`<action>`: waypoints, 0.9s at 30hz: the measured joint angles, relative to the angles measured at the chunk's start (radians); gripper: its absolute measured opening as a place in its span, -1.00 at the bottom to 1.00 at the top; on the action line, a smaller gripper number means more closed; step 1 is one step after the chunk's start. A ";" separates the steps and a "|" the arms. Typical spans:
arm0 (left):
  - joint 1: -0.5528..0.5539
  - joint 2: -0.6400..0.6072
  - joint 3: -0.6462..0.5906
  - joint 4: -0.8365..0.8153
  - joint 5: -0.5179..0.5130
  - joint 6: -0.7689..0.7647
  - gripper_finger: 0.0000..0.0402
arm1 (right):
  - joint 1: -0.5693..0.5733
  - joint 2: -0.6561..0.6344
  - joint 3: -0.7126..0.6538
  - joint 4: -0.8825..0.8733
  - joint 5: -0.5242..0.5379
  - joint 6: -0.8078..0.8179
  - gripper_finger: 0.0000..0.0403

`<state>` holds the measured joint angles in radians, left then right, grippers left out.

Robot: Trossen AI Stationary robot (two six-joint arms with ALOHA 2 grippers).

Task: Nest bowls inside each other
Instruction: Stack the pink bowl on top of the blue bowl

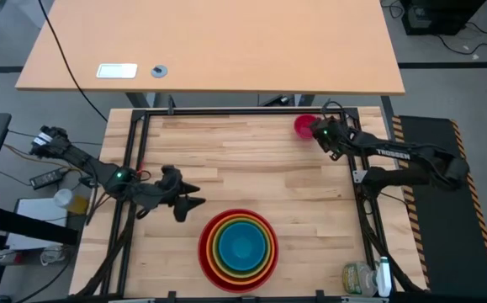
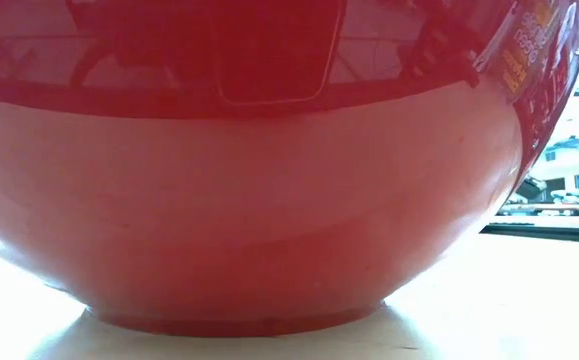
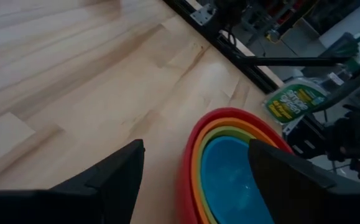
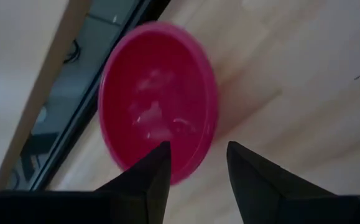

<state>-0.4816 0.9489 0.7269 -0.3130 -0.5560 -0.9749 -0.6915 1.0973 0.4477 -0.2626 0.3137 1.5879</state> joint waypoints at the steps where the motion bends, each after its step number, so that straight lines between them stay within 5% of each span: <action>1: 0.004 0.000 0.000 -0.005 0.000 0.000 0.45 | -0.010 0.006 0.000 0.001 0.003 0.006 -0.19; 12: 0.050 0.000 0.000 -0.013 0.026 0.001 0.45 | -0.077 0.102 0.000 0.067 -0.002 -0.054 -0.31; 27: 0.088 0.000 0.000 -0.013 0.027 0.000 0.45 | -0.055 0.259 0.000 0.224 -0.025 -0.065 -0.87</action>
<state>-0.3935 0.9489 0.7269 -0.3260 -0.5293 -0.9754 -0.7467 1.3567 0.4480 -0.0385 0.2882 1.5225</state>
